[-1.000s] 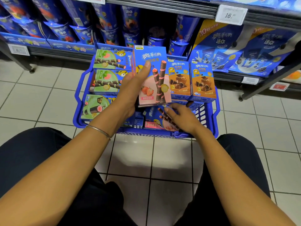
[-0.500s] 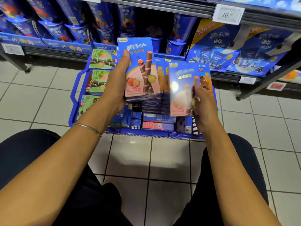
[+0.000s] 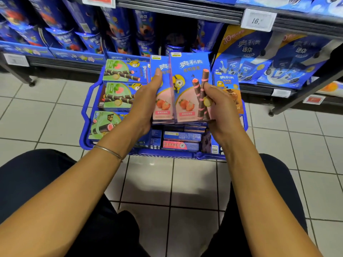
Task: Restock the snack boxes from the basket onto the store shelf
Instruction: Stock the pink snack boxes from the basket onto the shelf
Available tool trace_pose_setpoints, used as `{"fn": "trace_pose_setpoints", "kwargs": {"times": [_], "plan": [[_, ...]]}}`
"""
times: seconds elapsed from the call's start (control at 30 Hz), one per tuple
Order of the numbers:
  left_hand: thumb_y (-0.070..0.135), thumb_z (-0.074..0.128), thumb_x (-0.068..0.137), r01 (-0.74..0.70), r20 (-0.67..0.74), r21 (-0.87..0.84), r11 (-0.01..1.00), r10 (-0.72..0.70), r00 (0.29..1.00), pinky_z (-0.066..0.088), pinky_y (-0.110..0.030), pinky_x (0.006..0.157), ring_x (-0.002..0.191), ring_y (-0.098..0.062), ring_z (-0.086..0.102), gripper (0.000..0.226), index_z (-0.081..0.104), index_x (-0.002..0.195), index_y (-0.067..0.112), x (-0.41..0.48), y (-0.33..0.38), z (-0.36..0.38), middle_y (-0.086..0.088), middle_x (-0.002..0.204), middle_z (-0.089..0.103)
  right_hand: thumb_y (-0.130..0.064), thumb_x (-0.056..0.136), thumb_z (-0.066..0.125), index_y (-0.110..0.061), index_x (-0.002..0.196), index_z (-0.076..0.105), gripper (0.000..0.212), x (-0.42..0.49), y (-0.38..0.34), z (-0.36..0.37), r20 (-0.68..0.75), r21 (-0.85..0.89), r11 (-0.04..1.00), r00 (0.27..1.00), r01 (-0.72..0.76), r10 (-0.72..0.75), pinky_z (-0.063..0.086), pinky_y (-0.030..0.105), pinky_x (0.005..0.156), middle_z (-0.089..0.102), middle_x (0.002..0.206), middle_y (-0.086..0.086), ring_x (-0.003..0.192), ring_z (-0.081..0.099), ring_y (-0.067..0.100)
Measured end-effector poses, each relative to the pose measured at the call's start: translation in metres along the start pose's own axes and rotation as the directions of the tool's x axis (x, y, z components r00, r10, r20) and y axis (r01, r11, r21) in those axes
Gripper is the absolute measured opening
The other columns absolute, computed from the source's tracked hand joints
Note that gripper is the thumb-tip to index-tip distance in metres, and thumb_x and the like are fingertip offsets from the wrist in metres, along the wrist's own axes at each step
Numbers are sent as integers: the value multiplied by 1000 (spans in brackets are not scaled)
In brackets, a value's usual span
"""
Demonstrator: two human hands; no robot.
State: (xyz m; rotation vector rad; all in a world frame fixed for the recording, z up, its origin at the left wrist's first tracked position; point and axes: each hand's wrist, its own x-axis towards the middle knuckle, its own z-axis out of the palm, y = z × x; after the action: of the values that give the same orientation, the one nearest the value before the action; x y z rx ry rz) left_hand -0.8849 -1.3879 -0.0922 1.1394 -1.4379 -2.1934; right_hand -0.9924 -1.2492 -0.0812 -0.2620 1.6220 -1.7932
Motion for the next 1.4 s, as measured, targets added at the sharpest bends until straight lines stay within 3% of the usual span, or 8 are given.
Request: {"fn": "trace_pose_setpoints", "kwargs": {"times": [0.4,0.57,0.7,0.8,0.9,0.97,1.2,1.4], "plan": [[78,21,99,-9,0,-14,1000,9,1000,56,-56,100,109,-29,75,73,73,120,32,-6,-3,11,-4,119,78,-48,103,44,-18,118,57,36,2,9,23,28,-313,948,997,-60,73,54,55,96,70,107,10,108,68,35],[70,59,86,30,144,-34,999,-25,989,55,-58,102,118,-32,71,77,54,147,23,-9,-3,5,-6,137,69,-50,104,47,-15,147,48,56,4,2,6,152,-194,973,976,-124,155,50,50,103,67,133,6,120,65,27],[50,54,103,-33,194,-117,993,56,979,56,-59,100,115,-33,72,43,67,132,21,-8,1,1,-11,133,71,-49,106,42,-11,129,66,51,5,-5,-24,116,-131,982,982,-136,151,52,43,95,74,121,6,117,67,25],[51,53,103,-21,154,-94,995,35,987,58,-58,97,114,-32,73,49,61,141,21,-5,1,1,-9,137,69,-40,106,47,-3,117,67,44,7,11,-49,-86,-578,789,977,-207,193,54,37,80,71,103,9,97,66,27],[50,52,104,-8,174,-100,995,26,984,59,-56,95,109,-30,75,36,75,120,28,-7,-1,5,-6,126,75,-39,101,55,-16,101,56,22,10,43,-69,-159,-954,210,955,-214,252,47,37,79,59,98,5,91,56,26],[49,54,104,-3,165,-105,994,20,986,59,-56,96,110,-30,74,36,74,121,25,-9,-2,7,-9,129,73,-36,96,60,-19,106,57,20,20,59,-71,-213,-973,25,940,-228,268,46,38,76,57,97,5,88,55,28],[58,65,92,66,143,-94,993,-52,988,53,-62,104,123,-36,67,69,53,147,18,-11,-6,9,-11,149,58,-14,78,73,-8,125,63,48,43,95,-70,-260,-965,-127,878,-228,401,54,39,83,65,113,12,97,62,33],[54,61,98,41,104,-99,994,-31,994,53,-62,104,121,-34,69,59,56,145,18,-7,-6,8,-9,143,64,-38,95,58,-20,114,46,29,19,55,-75,-242,-958,109,952,-265,188,52,42,82,57,100,2,95,61,26]]}}
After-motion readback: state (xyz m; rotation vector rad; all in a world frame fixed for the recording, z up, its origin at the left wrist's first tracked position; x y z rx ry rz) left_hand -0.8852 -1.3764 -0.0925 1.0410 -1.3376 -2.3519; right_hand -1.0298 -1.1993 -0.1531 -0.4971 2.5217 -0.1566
